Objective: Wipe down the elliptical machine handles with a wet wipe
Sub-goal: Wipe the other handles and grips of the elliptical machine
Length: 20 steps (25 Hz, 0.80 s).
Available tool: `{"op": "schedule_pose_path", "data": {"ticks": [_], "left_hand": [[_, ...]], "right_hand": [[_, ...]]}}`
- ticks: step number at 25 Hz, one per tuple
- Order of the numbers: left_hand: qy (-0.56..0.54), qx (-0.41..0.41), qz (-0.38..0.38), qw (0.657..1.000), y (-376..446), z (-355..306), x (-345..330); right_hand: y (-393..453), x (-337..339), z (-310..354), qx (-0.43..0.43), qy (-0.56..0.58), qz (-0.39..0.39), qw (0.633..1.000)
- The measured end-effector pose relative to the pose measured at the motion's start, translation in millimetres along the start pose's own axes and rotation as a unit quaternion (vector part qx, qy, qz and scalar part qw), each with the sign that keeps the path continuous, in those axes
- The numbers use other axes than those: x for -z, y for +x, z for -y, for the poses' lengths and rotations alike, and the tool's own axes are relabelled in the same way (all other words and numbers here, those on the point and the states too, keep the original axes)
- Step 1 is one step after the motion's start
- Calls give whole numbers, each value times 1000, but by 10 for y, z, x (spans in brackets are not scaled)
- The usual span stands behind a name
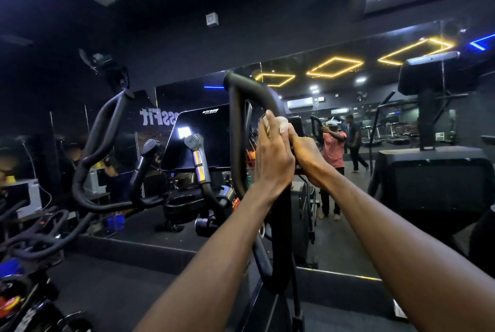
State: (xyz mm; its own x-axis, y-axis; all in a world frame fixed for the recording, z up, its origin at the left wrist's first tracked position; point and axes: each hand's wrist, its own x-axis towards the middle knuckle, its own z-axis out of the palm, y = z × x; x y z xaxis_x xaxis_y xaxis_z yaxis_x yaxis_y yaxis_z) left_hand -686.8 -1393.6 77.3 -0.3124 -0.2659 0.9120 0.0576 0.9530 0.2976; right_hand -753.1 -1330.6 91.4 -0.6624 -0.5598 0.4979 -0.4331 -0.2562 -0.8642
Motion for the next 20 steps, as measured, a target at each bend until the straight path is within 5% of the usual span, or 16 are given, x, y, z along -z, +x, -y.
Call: {"op": "schedule_pose_path", "data": {"ticks": [11,20], "left_hand": [[138,-85,8,987,-829,316,-250],[128,-82,40,988,-1156,339,-173]], "right_hand": [[-236,302,-488,-131,11,-27,991],[-247,105,-314,-36,40,-78,996]]}}
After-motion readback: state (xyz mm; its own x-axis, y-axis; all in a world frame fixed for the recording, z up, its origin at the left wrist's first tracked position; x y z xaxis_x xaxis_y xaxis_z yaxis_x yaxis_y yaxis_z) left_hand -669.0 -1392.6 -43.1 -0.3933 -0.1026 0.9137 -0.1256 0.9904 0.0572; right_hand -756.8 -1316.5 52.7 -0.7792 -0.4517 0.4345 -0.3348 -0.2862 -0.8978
